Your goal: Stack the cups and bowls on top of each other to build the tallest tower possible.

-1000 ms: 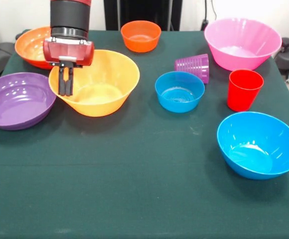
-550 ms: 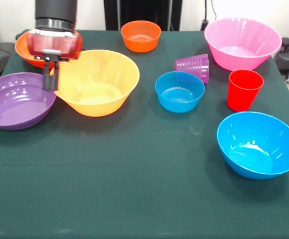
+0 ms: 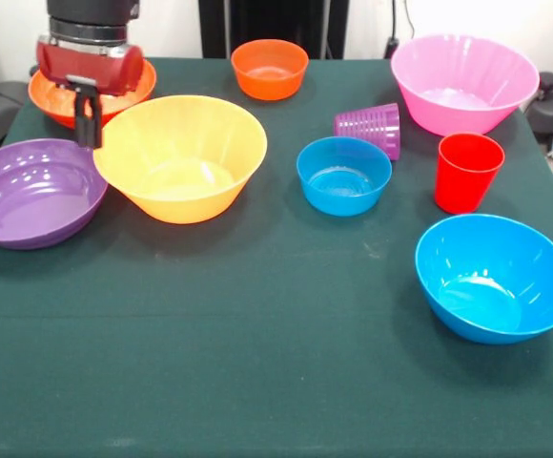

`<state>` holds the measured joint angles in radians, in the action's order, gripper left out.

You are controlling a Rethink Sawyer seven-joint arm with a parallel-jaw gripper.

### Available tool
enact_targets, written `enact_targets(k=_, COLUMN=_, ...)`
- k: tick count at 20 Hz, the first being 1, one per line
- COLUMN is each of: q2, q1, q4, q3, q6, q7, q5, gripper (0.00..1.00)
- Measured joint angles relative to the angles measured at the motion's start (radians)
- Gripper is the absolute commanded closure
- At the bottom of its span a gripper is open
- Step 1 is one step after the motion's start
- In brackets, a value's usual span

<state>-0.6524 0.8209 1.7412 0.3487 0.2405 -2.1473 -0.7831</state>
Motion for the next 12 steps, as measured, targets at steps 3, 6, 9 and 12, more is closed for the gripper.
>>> enact_targets(k=3, q2=-0.017, q1=-0.002, q4=0.015, q3=0.052, q6=0.013, q7=0.0, q5=0.015, gripper=1.0)
enact_targets(k=6, q2=-0.022, q1=0.001, q4=0.026, q3=0.088, q6=0.017, q7=0.0, q5=0.027, gripper=1.0)
enact_targets(k=9, q2=-0.027, q1=0.009, q4=0.038, q3=0.119, q6=0.029, q7=0.0, q5=0.037, gripper=1.0)
enact_targets(k=12, q2=-0.038, q1=0.032, q4=0.06, q3=0.162, q6=0.06, q7=0.0, q5=0.053, gripper=1.0)
